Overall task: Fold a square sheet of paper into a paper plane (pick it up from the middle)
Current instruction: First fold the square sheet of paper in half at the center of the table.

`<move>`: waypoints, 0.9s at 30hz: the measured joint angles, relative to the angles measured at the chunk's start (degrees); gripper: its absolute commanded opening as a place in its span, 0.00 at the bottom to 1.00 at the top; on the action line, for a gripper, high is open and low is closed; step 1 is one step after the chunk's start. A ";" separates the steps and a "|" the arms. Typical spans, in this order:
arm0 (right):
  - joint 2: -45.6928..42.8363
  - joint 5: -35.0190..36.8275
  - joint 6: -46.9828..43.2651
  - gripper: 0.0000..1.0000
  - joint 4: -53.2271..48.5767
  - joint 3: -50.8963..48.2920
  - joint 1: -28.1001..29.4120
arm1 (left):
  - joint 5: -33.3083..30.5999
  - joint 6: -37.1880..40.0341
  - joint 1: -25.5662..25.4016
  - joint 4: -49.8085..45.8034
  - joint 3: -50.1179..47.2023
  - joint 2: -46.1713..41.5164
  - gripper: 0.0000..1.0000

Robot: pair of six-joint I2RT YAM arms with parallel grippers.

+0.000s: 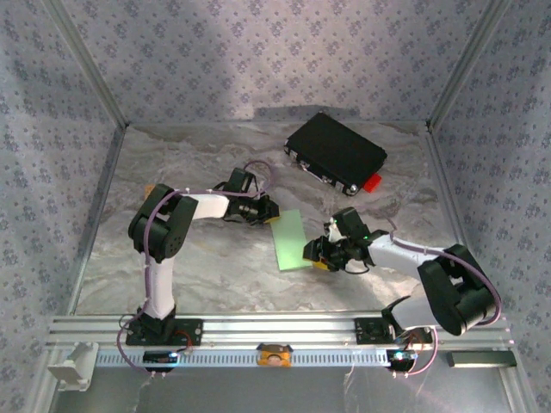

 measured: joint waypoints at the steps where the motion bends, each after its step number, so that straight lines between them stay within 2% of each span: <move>1: 0.17 -0.24 0.20 0.51 0.24 0.00 0.00 | 0.00 0.00 0.00 0.00 0.00 0.00 0.15; 12: 2.34 -1.40 1.07 0.50 1.60 0.00 -0.26 | 0.02 -0.22 0.00 0.59 -0.26 -0.07 0.15; 20: -1.03 0.26 0.83 0.51 -1.70 0.07 -0.26 | -0.02 -0.24 0.00 1.03 -0.61 -0.24 0.15; 27: 0.02 0.37 0.85 0.50 -2.16 0.11 -0.26 | -0.02 -0.48 0.00 1.03 -0.61 -0.24 0.15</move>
